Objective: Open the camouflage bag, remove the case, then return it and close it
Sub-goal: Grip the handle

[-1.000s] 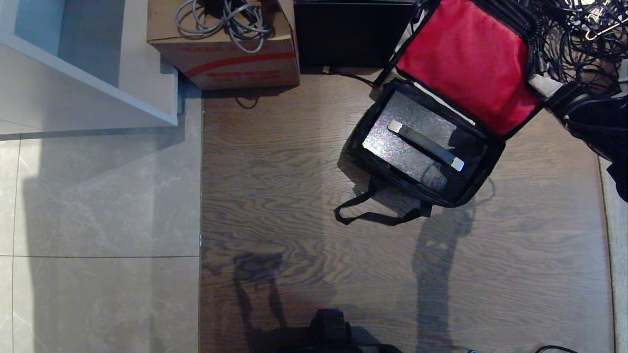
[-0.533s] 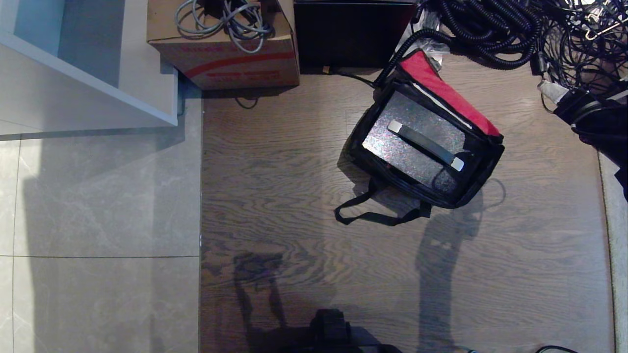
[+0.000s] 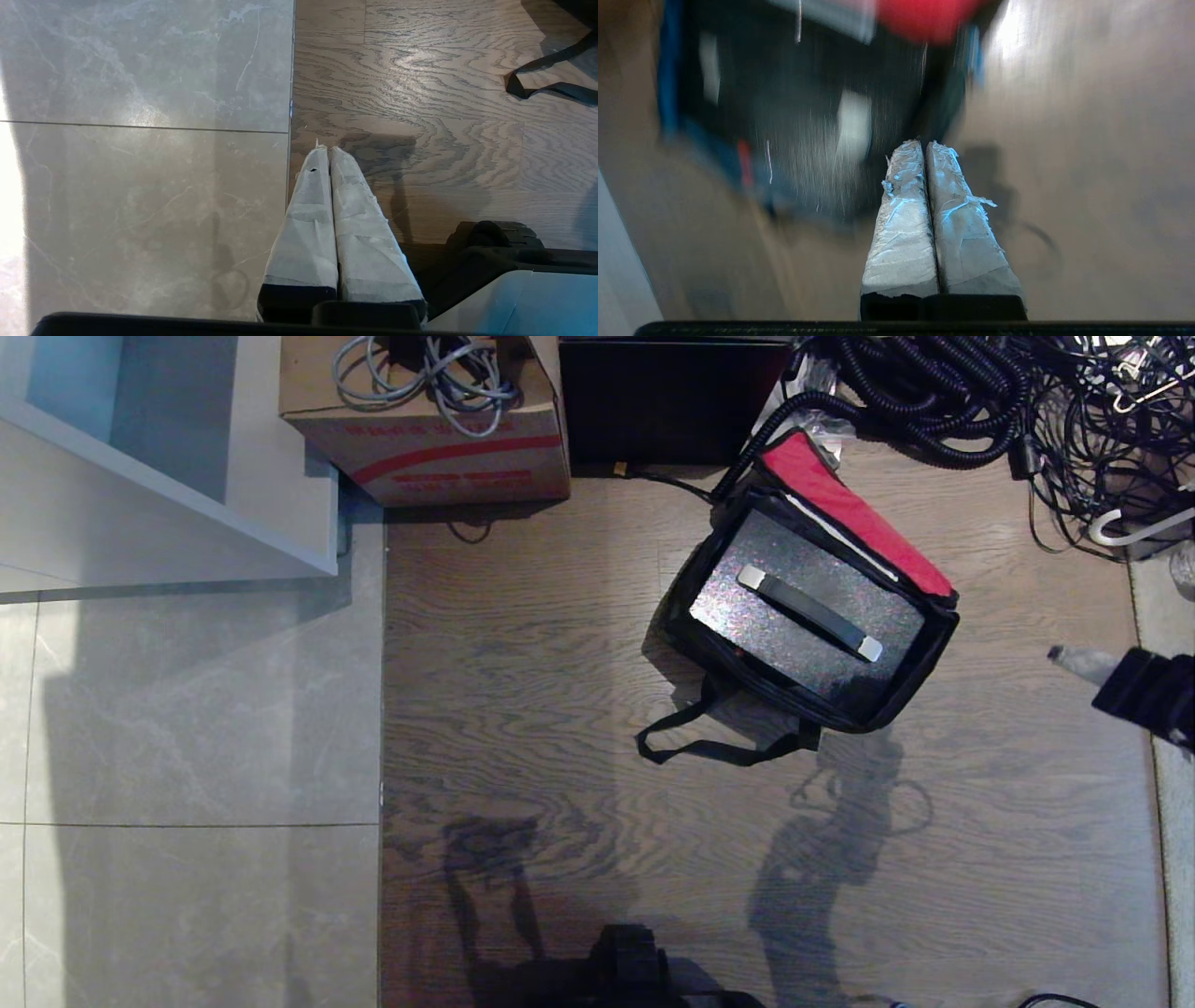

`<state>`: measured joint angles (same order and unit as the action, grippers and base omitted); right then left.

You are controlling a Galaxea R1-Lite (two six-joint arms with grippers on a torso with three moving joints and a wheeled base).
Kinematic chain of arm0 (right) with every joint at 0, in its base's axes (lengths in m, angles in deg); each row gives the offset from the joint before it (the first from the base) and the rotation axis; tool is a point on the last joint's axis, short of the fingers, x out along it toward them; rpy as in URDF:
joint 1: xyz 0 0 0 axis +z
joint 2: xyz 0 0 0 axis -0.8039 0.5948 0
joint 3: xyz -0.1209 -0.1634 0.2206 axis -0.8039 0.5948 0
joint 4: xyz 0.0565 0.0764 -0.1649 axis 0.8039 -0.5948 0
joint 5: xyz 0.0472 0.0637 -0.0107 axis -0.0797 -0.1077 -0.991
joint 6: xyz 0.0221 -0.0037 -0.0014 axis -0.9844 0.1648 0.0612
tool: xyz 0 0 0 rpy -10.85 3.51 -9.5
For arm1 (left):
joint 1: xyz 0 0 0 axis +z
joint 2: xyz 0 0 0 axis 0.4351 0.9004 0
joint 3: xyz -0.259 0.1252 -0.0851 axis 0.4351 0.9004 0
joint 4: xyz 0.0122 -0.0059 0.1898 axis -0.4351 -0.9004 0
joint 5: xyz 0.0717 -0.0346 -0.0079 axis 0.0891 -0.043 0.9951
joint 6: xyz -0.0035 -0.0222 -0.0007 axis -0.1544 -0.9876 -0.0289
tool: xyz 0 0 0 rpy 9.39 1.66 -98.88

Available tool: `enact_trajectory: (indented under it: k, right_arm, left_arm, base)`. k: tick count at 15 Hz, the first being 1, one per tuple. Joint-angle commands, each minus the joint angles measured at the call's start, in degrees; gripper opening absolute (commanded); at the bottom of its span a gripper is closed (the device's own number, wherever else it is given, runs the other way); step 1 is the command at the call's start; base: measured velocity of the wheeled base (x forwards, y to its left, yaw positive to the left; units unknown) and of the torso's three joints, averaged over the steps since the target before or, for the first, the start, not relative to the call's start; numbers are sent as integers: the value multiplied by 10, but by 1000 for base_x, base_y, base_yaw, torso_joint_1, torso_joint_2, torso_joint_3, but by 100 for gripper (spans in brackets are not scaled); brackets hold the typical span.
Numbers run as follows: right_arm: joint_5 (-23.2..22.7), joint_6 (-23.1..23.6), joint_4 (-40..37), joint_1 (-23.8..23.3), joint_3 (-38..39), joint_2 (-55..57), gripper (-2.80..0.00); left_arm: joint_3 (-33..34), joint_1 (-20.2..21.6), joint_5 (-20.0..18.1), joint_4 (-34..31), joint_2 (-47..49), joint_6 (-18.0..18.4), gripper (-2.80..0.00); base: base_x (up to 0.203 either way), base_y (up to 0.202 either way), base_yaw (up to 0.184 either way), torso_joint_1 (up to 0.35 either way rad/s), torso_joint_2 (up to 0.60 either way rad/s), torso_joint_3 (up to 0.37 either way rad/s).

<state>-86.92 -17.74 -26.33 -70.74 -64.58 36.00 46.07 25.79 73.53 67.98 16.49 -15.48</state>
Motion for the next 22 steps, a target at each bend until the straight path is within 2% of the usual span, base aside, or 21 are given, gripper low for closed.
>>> enact_trajectory:
  k: [1, 3, 5, 8, 10, 13, 18, 20, 22]
  right_arm:
    - [-6, 89, -60, 4, 100, -140, -280]
    - [-3, 130, -142, 19, 161, -254, -280]
    - [23, 151, -254, 55, 194, -371, -280]
    - [104, 166, -408, 142, 228, -529, -280]
    - [153, 168, -463, 170, 251, -623, -280]
    - [199, 174, -481, 191, 270, -700, -280]
    - [204, 174, -488, 181, 272, -821, -280]
    - [249, 165, -480, 181, 295, -831, -280]
    - [245, 163, -467, 181, 297, -831, -280]
  left_arm:
    - [0, 0, 0, 0, 0, 0, -280]
    - [0, 0, 0, 0, 0, 0, -280]
    - [0, 0, 0, 0, 0, 0, -280]
    - [0, 0, 0, 0, 0, 0, -280]
    - [0, 0, 0, 0, 0, 0, -280]
    - [0, 0, 0, 0, 0, 0, -280]
    - [0, 0, 0, 0, 0, 0, -280]
    - [0, 0, 0, 0, 0, 0, -280]
    - [0, 0, 0, 0, 0, 0, -280]
  base:
    - [0, 0, 0, 0, 0, 0]
    - [0, 0, 0, 0, 0, 0]
    - [0, 0, 0, 0, 0, 0]
    - [0, 0, 0, 0, 0, 0]
    - [0, 0, 0, 0, 0, 0]
    - [0, 0, 0, 0, 0, 0]
    - [0, 0, 0, 0, 0, 0]
    - [0, 0, 0, 0, 0, 0]
    - [0, 0, 0, 0, 0, 0]
